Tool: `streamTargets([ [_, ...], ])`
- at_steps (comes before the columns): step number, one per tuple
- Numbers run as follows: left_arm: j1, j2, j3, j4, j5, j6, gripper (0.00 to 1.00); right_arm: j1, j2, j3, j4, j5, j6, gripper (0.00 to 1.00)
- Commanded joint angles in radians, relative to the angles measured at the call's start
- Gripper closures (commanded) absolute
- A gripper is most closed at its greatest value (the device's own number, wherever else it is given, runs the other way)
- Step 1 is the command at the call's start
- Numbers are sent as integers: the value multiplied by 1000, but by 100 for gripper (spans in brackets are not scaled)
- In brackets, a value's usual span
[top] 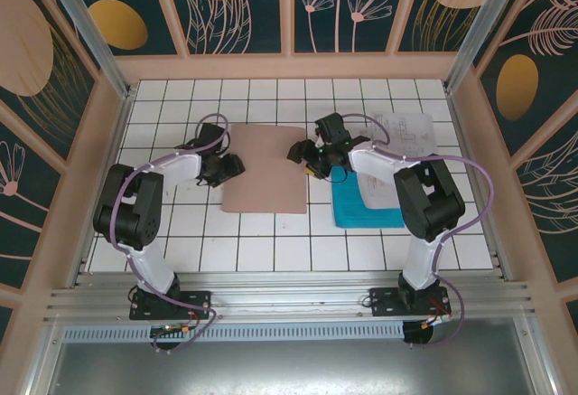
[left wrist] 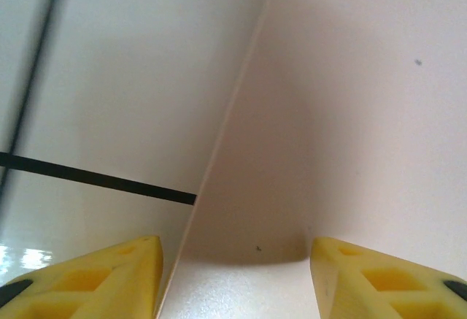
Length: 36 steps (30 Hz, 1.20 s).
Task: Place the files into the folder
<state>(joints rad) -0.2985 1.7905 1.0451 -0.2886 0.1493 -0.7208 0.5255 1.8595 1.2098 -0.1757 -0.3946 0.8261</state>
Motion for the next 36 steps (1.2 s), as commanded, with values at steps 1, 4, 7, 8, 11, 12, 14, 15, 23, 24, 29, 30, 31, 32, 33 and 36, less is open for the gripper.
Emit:
streamTargets([
  [1,-31,-2,13,26,14,-22,43,-21,-23,-14,5,4,1,35],
  [4,-34,-9,24,2,-27,-29,38,-31,0,5,-21,24,-29,35],
  [7,-36,-35,45,-36,-60,-45,31,-33,37,45,-56,39,-59,36],
  [8,-41,-50,50,-51,-66,-60,30,-33,48,62,-74,53,-72,36],
  [11,-59,-101,52,-83,-57,-124,28,-36,68,91,-103,90,-92,36],
  [12,-65,-116,50,-90,-52,-148,28,-38,74,99,-107,94,-94,36],
  [14,-79,-148,29,-91,-24,-214,27,-38,95,116,-113,95,-105,36],
  [15,-86,-164,16,-85,-12,-245,27,-38,104,122,-114,95,-108,36],
  [23,-141,-272,-104,-9,77,-462,26,-36,164,171,-121,87,-116,36],
  [24,-144,-278,-116,-3,87,-479,26,-36,169,175,-126,90,-116,36],
  [29,-176,-308,-174,55,126,-571,24,-36,191,181,-126,91,-118,36],
  [30,-183,-309,-182,63,130,-585,23,-35,193,181,-125,89,-118,36],
  [31,-192,-310,-189,71,136,-601,23,-36,195,180,-121,86,-116,36],
  [32,-200,-310,-195,74,136,-611,23,-35,197,181,-119,85,-114,36],
  [33,-207,-308,-202,78,136,-620,23,-34,198,180,-119,85,-114,36],
  [36,-220,-305,-236,110,146,-661,22,-35,201,171,-116,86,-112,36],
])
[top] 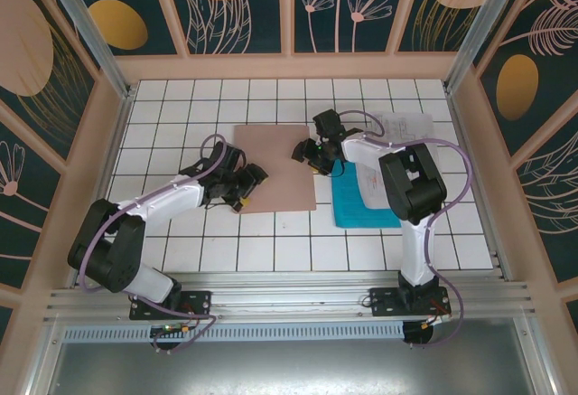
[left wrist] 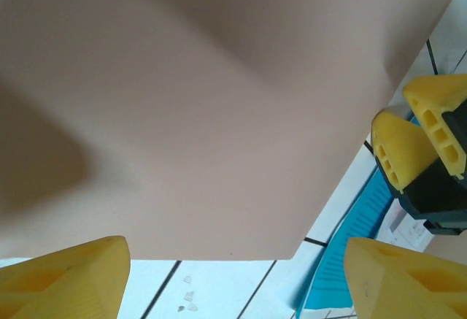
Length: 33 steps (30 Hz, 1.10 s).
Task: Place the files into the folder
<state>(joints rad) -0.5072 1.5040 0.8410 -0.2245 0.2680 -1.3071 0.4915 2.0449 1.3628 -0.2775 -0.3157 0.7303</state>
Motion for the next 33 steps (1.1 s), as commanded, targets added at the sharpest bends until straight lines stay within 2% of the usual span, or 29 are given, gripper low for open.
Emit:
streamTargets([
  [1,-15,-22,-46,59,31,-92,22,-1,16,14,-14,7,-14,36],
  [16,-35,-112,-226,206,-34,-339,21,7,15,-33,-59,44,-3,38],
  [23,-37,-82,-252,271,-66,-363,25,6,18,-27,-63,37,0,38],
  [29,-39,-54,-288,390,-83,-392,34,6,22,-28,-65,26,2,38],
  [33,-43,-46,-282,383,-76,-397,34,6,26,-29,-66,24,4,38],
])
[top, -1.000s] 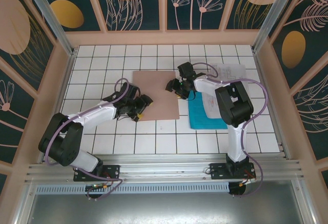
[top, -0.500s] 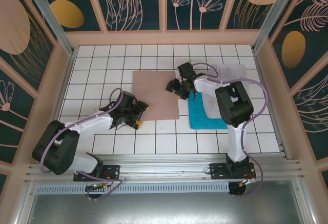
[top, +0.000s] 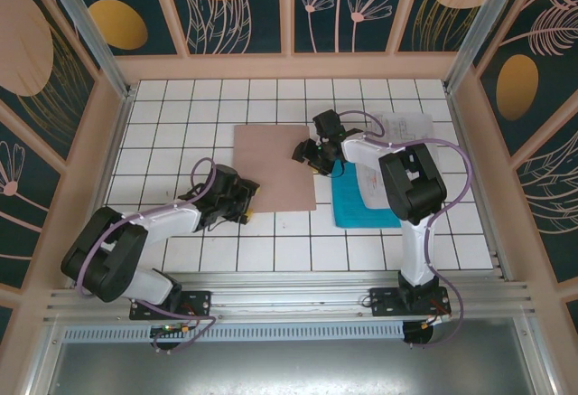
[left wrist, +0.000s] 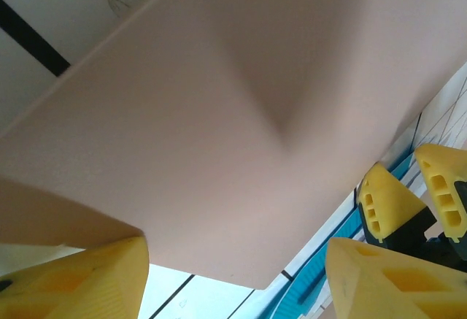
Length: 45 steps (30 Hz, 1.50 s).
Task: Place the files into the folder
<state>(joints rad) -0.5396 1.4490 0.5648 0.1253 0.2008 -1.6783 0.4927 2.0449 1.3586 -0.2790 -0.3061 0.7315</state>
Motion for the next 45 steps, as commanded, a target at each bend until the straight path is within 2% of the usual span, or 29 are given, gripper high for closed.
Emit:
streamTargets([
  [1,-12,5,-2,20,-14,-26,33,5,25,-23,-65,15,2,38],
  [9,-34,-19,58,-139,-18,-30,27,3,27,-19,-71,16,0,38],
  [19,-37,25,36,-82,-36,-55,28,1,30,-19,-72,12,1,38],
  [27,-37,59,34,8,-71,-58,38,2,31,-19,-70,1,0,38],
  [32,-38,28,25,60,-95,-58,45,-1,34,-22,-63,-17,-8,38],
  [37,-40,-14,8,86,-101,-70,48,-11,39,-23,-55,-46,-21,38],
  [45,-47,4,-3,160,-90,-92,52,-20,43,-27,-31,-93,-19,38],
])
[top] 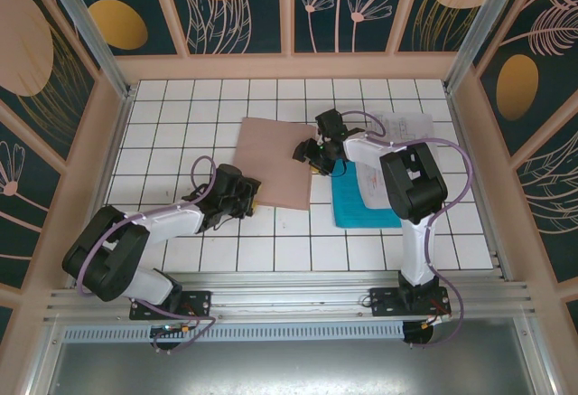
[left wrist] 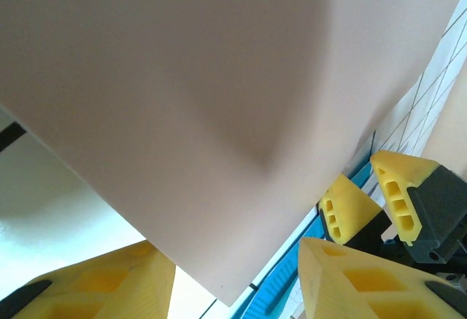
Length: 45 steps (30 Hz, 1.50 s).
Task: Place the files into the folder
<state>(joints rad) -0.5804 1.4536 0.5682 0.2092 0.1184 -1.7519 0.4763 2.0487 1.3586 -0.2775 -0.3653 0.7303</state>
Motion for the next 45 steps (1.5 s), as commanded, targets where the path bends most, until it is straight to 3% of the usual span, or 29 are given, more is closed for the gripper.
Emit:
streamTargets([
  [1,-7,5,-8,91,-5,-22,53,-4,38,-29,-25,-45,-17,38],
  [8,-24,9,-11,153,-1,-40,60,-24,17,-63,45,-118,1,38],
  [18,-26,-21,-78,232,17,-81,100,-61,-38,-105,165,-214,57,42],
  [31,-24,-27,-120,307,48,-111,100,-66,-75,-121,272,-285,157,54],
  [34,-25,-23,-119,305,59,-110,100,-71,-79,-137,293,-291,170,65],
  [39,-25,-29,-118,269,71,-98,100,-71,-87,-151,299,-282,186,92],
  [42,-24,-40,-110,239,74,-84,100,-69,-99,-160,301,-268,194,100],
  [45,-24,-51,-92,183,81,-63,97,-69,-114,-168,300,-252,199,100],
])
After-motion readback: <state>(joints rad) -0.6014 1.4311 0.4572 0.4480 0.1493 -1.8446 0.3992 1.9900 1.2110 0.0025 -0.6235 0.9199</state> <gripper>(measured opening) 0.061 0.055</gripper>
